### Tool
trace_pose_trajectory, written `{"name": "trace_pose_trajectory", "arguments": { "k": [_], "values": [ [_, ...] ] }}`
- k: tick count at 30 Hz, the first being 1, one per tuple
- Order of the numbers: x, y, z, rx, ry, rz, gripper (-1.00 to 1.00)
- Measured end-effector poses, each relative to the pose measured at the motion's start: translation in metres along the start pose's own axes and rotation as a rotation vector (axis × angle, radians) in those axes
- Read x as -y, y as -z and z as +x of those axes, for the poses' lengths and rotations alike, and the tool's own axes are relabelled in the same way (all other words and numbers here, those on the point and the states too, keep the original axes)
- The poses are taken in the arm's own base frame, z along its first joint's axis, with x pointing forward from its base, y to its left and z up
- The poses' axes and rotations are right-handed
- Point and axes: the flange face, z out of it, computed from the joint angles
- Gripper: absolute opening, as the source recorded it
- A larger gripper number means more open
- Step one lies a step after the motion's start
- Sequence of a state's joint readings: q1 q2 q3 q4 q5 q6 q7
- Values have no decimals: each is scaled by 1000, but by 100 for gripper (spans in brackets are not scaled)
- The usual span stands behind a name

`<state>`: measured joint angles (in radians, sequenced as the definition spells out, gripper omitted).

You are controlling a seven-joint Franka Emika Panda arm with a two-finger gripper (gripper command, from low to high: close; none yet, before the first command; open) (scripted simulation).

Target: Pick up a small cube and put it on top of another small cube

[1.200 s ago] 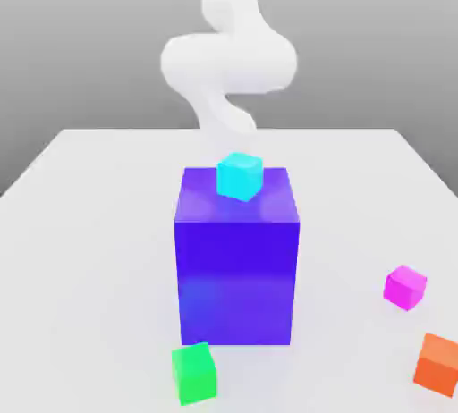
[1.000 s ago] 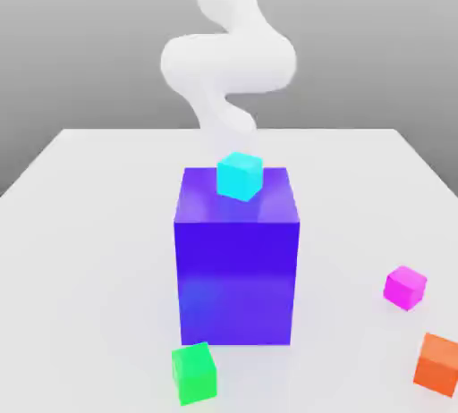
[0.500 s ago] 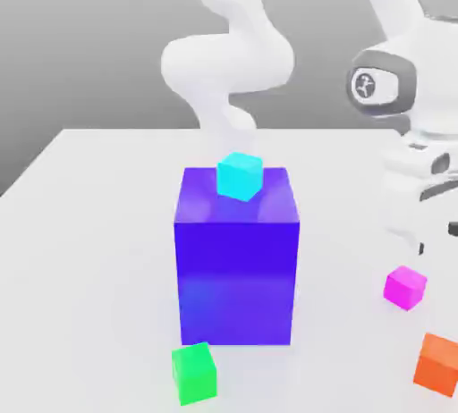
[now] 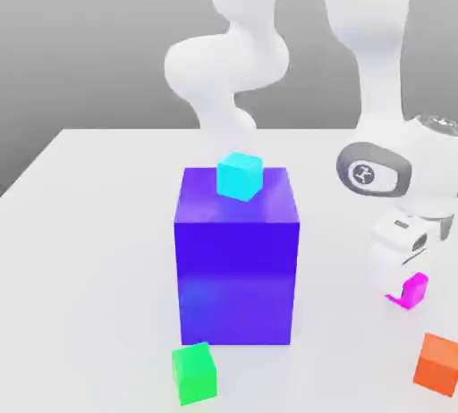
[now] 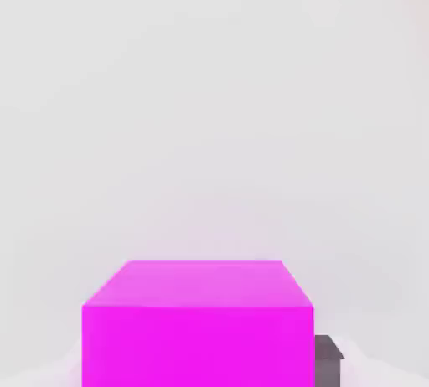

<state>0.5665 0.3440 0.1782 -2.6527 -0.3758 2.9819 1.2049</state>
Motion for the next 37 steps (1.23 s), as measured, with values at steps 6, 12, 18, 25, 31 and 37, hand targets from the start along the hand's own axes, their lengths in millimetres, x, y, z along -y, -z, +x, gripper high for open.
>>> {"name": "trace_pose_trajectory", "arguments": {
  "k": [6, 12, 18, 25, 31, 37],
  "values": [
    [0, 55, 1, -1, -1, -1, -100],
    [-97, 80, 114, -4, -170, -13, -100],
    [-263, 103, 197, -1, -385, -9, -100],
    [-326, 62, 211, 0, -433, -1, -100],
    [-326, 54, 211, 0, -433, -2, 100],
    [-326, 97, 211, -1, -432, -1, 100]
  ]
}}
